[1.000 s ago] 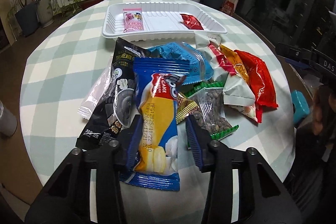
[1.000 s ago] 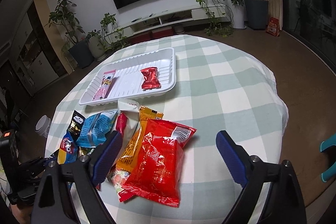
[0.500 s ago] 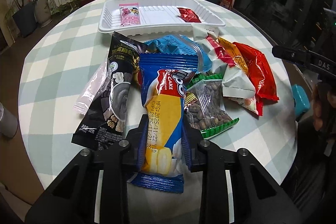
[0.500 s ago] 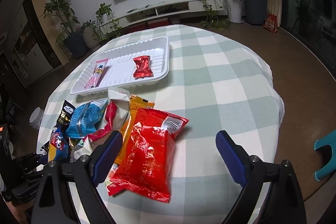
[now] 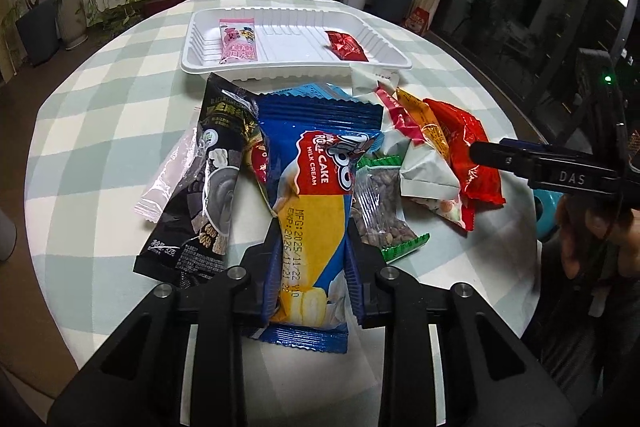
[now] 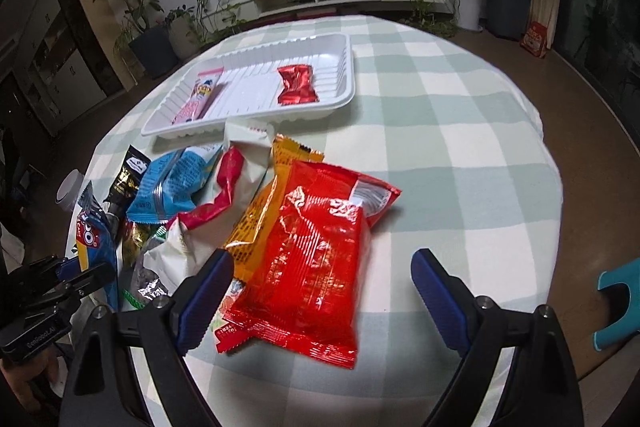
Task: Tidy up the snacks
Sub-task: 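Grasp the blue-yellow cake pack with the left tool while the right tool grasps the red chip bag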
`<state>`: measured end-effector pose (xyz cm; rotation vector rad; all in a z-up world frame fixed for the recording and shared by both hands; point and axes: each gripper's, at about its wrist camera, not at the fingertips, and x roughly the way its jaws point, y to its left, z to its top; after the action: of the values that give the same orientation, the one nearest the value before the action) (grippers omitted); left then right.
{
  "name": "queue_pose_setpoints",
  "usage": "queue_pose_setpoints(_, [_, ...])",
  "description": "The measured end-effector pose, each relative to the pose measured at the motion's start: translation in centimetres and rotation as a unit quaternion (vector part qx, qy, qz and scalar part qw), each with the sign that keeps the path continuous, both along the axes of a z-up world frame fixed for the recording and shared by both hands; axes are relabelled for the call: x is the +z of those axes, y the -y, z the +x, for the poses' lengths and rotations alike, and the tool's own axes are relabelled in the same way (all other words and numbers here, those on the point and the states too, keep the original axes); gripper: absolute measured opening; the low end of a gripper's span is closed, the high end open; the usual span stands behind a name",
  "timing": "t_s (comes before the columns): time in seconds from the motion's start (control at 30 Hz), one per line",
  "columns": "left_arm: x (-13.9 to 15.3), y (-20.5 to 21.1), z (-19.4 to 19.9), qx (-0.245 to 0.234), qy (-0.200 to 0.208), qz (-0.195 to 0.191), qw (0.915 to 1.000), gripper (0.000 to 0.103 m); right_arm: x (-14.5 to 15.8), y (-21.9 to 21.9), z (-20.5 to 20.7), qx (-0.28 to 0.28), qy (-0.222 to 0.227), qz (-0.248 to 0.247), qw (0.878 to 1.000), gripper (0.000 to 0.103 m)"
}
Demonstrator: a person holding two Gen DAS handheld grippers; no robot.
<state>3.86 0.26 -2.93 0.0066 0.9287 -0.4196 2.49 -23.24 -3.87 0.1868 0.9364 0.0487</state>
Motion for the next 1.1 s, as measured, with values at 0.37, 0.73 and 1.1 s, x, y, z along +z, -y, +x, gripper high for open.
queue_pose_setpoints(0.37, [-0.6,0.3,0.1,-0.007,-0.011,0.001,0.9999,0.026,-1.1,-0.4,0.6,0.008,-0.03,-0.004,1.0,0.074])
queue_pose_setpoints(0.73, [-1.0,0.5,0.2,-0.011,-0.019,0.006,0.9997,0.026,-1.6,0.0,1.1,0.001,-0.039,0.004,0.999,0.048])
queue_pose_setpoints(1.1, [-1.0,0.3,0.2,-0.011,-0.021,0.001,0.9997,0.025,-0.6,0.7,0.6,-0.006,-0.015,0.014,1.0,0.034])
